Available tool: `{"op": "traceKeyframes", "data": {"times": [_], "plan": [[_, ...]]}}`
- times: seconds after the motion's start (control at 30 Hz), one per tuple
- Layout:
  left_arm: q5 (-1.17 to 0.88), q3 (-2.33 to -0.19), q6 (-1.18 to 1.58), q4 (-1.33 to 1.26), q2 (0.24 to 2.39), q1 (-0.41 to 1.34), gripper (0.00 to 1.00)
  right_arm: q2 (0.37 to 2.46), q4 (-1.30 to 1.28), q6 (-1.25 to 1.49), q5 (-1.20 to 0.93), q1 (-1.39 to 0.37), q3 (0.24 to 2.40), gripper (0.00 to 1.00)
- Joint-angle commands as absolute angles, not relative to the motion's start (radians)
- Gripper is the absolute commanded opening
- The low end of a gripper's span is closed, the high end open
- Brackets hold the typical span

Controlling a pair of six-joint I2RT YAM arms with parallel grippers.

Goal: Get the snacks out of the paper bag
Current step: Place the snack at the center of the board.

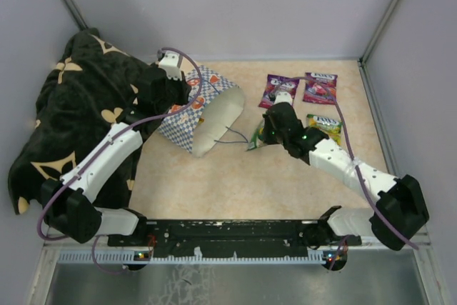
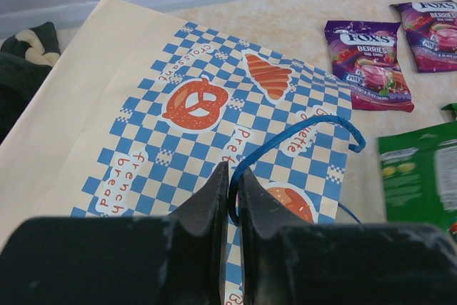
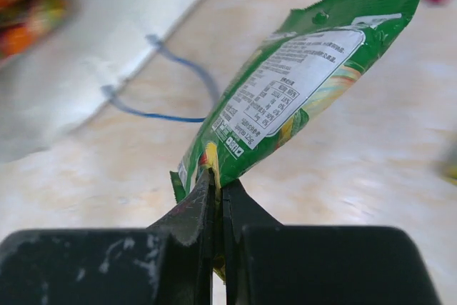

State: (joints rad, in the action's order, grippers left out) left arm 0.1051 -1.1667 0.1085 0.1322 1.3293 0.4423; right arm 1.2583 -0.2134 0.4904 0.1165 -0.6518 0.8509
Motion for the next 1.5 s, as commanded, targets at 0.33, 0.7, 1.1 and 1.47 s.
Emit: {"op": "traceKeyframes", "data": {"times": [0.33,0.7,1.1,1.47], "plan": [[0.114,-1.147,0.096,0.111,1.266,0.436,0.15,1.640,-0.805,0.300,0.737,-0.777,1.203,0.98],[0.124,-1.145,0.094,0.132,1.253,0.436,0.15,1.156,-0.282,0.238,0.117,-0.660,0.925,0.99],[0.121,-1.146,0.083,0.127,1.274,0.435,0.15,1.349,-0.194,0.429,0.279,-0.525,0.832,0.67],[0.136,-1.121,0.104,0.130,1.276,0.436,0.15,1.557,-0.183,0.414,0.325,-0.521,0.855,0.50]]}}
